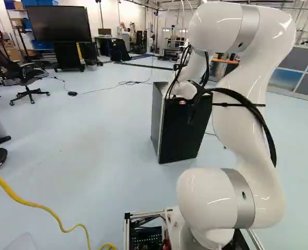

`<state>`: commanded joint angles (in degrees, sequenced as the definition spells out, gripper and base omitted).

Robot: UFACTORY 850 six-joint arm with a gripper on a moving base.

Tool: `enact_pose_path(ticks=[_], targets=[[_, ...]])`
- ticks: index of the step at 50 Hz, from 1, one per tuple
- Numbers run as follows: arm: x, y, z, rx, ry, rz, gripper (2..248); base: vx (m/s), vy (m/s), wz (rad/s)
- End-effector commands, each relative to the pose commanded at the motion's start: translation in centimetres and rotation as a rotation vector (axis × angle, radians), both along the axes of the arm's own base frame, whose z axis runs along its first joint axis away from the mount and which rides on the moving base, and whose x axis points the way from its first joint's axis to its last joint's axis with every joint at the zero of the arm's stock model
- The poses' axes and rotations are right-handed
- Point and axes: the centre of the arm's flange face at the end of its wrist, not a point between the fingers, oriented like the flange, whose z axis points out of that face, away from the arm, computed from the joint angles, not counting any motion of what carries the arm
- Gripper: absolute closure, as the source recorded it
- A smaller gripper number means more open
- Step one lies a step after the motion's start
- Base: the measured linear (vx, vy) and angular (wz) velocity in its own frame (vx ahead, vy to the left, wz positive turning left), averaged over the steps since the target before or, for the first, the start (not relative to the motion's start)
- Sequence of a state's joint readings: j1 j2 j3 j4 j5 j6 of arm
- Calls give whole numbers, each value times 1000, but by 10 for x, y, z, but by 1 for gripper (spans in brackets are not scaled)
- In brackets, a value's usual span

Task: Grab a drink from the fridge

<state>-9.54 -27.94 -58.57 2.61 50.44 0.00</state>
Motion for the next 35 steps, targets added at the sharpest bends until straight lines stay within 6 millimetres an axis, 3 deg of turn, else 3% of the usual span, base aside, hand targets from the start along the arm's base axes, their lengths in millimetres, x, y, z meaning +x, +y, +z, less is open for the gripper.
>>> enact_pose_path(ticks=[18,35], targets=[[-35,17,6,1,20,24,154,0,0,0],[-80,38,10,1,46,53,154,0,0,0]])
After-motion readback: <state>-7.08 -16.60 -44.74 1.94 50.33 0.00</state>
